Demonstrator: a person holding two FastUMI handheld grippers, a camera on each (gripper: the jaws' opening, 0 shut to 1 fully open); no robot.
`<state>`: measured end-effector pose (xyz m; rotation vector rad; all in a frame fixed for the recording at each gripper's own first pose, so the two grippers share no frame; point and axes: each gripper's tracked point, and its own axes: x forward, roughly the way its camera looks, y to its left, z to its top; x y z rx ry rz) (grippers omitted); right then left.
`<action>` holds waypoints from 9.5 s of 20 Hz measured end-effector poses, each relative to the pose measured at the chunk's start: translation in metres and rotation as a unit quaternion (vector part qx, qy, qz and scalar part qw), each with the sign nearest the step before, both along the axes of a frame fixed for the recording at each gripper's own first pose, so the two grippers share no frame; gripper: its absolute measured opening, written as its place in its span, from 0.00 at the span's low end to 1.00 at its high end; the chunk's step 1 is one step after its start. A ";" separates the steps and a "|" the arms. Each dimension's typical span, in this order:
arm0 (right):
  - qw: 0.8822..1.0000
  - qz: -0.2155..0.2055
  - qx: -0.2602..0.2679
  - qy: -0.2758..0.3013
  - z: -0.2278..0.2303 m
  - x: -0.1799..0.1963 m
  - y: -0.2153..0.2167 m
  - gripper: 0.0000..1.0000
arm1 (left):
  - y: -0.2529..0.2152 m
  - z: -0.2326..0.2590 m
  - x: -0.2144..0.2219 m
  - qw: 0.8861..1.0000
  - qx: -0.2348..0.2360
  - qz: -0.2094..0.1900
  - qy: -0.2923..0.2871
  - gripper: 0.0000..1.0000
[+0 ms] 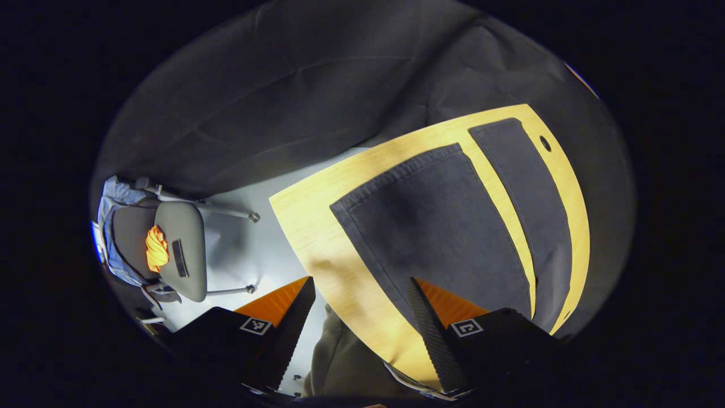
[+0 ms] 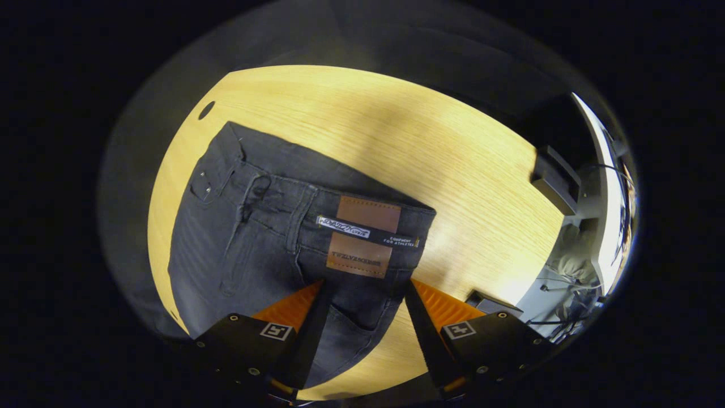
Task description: Grasp the waist and the cuffs of the jeans and fold them to make the two legs overlap; first hold the waist and fold one-third of the jeans toward the cuffs, then hold the cuffs and fold the remaining one-third in the same direction to finish folding.
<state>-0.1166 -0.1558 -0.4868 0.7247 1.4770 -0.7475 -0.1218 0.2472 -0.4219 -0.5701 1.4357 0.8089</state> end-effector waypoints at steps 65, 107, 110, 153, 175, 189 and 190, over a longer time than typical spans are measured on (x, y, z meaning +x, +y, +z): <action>0.948 -0.187 0.147 -0.213 0.078 0.242 0.049 0.07 | -0.033 -0.024 0.383 0.970 -0.034 -0.165 -0.174 0.01; 0.977 0.009 -0.022 -0.210 0.016 0.191 0.011 0.98 | -0.211 0.206 0.345 0.737 0.158 -0.445 -0.484 0.92; 0.974 0.002 -0.044 -0.221 0.004 0.199 -0.004 0.98 | -0.233 0.207 0.333 0.733 0.150 -0.458 -0.480 0.96; 0.868 0.266 -0.039 -0.418 0.181 0.238 0.322 0.17 | -0.200 0.200 0.271 0.732 0.101 -0.469 -0.483 0.94; 0.864 0.360 0.067 -0.345 0.109 0.192 0.469 0.92 | -0.082 0.097 0.275 0.865 0.048 -0.350 -0.357 0.96; 0.850 0.300 -0.075 -0.426 0.227 0.164 0.358 0.97 | -0.004 -0.078 0.316 0.966 -0.100 -0.209 -0.113 0.96; 0.849 0.295 -0.082 -0.430 0.235 0.161 0.354 0.98 | 0.001 -0.086 0.319 0.969 -0.098 -0.204 -0.098 0.96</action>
